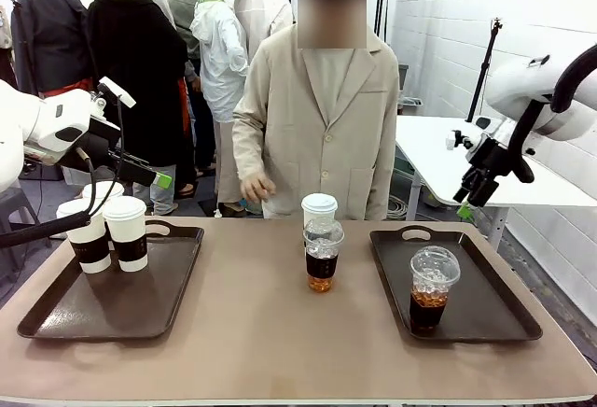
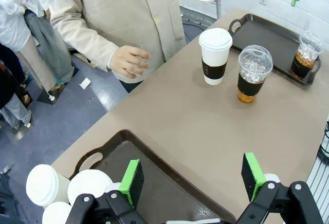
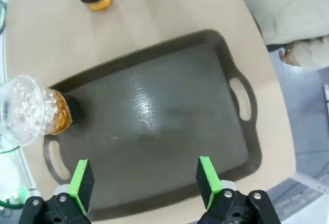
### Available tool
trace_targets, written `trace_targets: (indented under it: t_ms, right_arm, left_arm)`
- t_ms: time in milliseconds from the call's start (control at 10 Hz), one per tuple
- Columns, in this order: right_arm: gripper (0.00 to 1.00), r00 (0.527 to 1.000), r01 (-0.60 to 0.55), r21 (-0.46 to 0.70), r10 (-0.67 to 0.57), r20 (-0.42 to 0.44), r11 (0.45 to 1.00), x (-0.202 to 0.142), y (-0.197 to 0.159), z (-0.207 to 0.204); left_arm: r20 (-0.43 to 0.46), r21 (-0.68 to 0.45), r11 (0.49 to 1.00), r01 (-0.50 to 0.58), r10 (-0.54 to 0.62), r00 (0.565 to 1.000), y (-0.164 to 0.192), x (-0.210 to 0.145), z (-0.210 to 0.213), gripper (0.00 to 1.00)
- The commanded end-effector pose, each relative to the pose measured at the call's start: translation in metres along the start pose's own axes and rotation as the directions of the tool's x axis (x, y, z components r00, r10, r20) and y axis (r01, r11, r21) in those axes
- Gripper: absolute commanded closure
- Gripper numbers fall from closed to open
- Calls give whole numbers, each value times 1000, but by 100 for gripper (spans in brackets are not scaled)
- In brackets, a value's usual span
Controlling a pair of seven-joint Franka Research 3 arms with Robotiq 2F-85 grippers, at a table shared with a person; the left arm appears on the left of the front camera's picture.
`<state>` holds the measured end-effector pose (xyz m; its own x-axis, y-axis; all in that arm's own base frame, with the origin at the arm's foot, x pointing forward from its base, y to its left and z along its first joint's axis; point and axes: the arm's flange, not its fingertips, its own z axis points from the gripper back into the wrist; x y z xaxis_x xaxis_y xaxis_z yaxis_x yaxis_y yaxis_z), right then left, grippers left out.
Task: Distribute the coffee onto the tray.
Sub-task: Pick up another iced Americano from the middle of the table and place it on the right Handle tray.
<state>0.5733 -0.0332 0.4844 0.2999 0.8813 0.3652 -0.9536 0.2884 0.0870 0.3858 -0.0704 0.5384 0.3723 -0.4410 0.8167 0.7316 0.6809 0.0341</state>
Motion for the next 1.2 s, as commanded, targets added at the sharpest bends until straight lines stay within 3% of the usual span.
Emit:
trace_targets:
  t_ms: [0,600,1100]
  right_arm:
    - [0,999,6,6,-6,39,1000,-8,-1,1]
    - [0,1000,16,-3,-16,12,1000,-8,-2,3]
    - [0,992,-108,-14,109,60,994,55,-9,-27]
  left_arm:
    - [-5,-6,1000,-2,2,1000,1,-1,1,0]
    - [-5,-6,1000,-2,2,1000,1,-1,1,0]
    - [-5,-6,1000,-2,2,1000,1,-1,1,0]
